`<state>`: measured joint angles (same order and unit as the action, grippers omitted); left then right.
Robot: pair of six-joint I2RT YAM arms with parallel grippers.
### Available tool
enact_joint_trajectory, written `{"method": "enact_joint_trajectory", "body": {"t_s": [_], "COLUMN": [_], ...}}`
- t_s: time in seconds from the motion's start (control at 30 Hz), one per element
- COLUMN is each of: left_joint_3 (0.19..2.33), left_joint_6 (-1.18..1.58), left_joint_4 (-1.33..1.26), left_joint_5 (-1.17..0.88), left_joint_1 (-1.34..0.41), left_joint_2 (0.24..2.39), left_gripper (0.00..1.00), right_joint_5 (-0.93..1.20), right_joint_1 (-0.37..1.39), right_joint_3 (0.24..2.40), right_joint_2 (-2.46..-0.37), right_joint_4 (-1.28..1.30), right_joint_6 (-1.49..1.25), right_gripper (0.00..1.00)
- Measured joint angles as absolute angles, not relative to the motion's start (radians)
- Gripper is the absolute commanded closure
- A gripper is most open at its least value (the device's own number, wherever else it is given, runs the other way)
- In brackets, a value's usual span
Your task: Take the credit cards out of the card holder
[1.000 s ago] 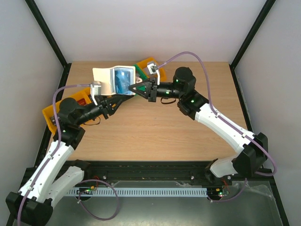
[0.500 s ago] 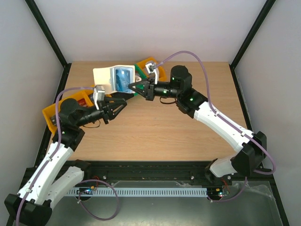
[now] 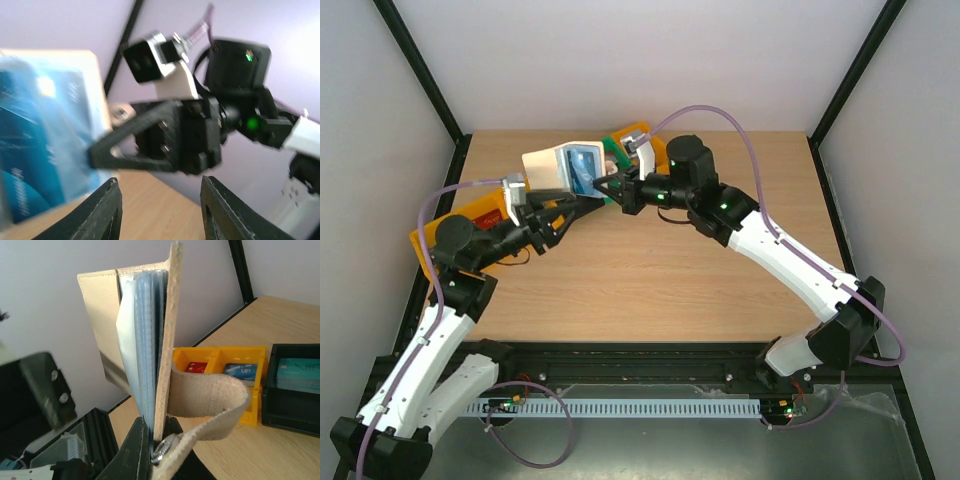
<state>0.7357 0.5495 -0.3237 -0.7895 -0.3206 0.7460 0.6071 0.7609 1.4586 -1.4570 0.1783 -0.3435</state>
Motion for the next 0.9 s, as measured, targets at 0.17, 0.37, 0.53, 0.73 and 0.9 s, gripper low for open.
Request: {"method": "enact_joint_trajectory", "body": {"t_s": [0.17, 0.37, 0.53, 0.73, 0.9], "left_joint_3": [0.736, 0.736, 0.736, 0.736, 0.736], "left_joint_6": [0.669, 0.72, 0.736, 0.749, 0.756], "left_joint_4": [-0.383, -0.328, -0.315, -0.331, -0.336], "left_joint_5": [-0.712, -0.637, -0.616, -0.636, -0.662], "left_joint_1": [-0.285, -0.263, -0.255, -0.252, -0.245], "left_joint_2": [0.773, 0.796, 0.792, 0.79, 0.786], "left_gripper": [0.55, 0.54, 0.54, 0.53, 0.52], "right_joint_5": [0.651, 0.714, 0.755, 0.802, 0.841], "right_joint_1": [0.762, 0.762, 0.759, 0.754, 0.744], "right_joint_3": [1.451, 1.422, 1.396, 1.359, 1.335], "right_joint_2": [-1.457, -1.452, -1.446, -1.443, -1.443], "right_joint_4": [0.176, 0.127, 0.079, -0.025, -0.125], "right_joint_6": [-0.343, -0.359, -0.385, -0.459, -0.522], "right_gripper": [0.98, 0.98, 0.98, 0.98, 0.98]}}
